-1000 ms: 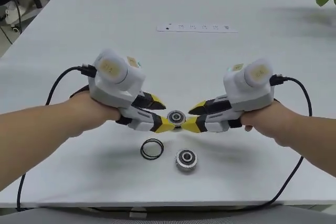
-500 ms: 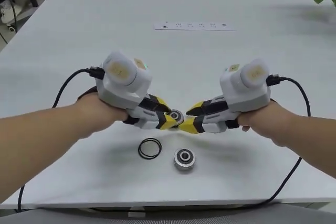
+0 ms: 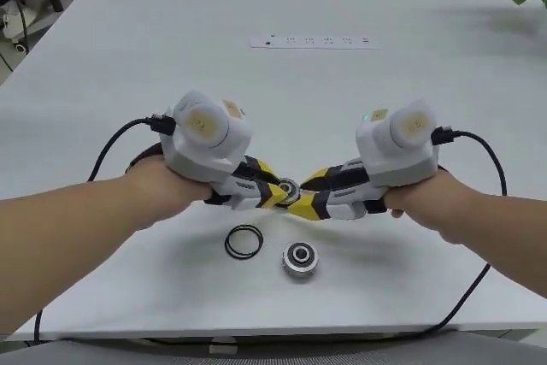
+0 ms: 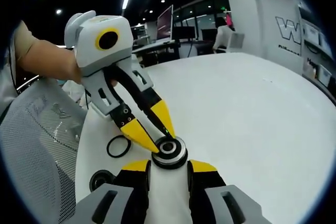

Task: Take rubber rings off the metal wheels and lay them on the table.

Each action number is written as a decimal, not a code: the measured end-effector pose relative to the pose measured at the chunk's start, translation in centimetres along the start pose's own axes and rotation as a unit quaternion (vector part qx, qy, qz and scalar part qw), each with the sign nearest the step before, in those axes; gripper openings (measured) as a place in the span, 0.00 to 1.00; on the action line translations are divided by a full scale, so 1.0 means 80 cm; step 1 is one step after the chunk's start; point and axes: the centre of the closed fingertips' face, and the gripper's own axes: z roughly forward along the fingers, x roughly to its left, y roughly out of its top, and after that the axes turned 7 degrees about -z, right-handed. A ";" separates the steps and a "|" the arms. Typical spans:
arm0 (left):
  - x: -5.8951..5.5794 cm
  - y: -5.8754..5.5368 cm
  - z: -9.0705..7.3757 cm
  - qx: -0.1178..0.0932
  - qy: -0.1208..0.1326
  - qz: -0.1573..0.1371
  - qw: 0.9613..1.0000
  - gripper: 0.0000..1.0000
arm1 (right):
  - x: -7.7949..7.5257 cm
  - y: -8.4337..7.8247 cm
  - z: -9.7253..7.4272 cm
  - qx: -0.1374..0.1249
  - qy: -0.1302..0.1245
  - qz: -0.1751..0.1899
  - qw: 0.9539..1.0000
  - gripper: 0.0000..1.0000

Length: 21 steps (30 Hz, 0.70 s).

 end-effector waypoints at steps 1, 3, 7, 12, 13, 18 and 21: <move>0.000 0.000 0.000 -0.001 0.000 -0.001 1.000 0.14 | 0.000 0.001 0.001 -0.001 -0.001 0.000 1.000 0.25; 0.001 0.000 0.000 -0.003 0.001 -0.001 1.000 0.14 | -0.001 0.002 0.003 -0.003 -0.007 0.000 1.000 0.25; -0.001 0.000 0.000 -0.001 0.003 0.003 1.000 0.13 | -0.002 0.003 0.005 -0.003 -0.013 -0.008 1.000 0.25; -0.001 -0.001 -0.001 0.001 0.004 0.007 1.000 0.13 | -0.001 0.003 0.003 -0.002 -0.014 -0.013 1.000 0.23; -0.001 -0.001 -0.001 0.001 0.005 0.007 1.000 0.13 | -0.001 0.003 0.003 -0.002 -0.014 -0.014 1.000 0.23; -0.001 0.000 -0.001 0.002 0.005 0.009 1.000 0.13 | 0.000 0.001 0.000 0.002 -0.015 -0.020 1.000 0.20; -0.002 0.000 -0.001 0.002 0.006 0.008 1.000 0.13 | 0.000 -0.001 -0.003 0.005 -0.016 -0.020 1.000 0.18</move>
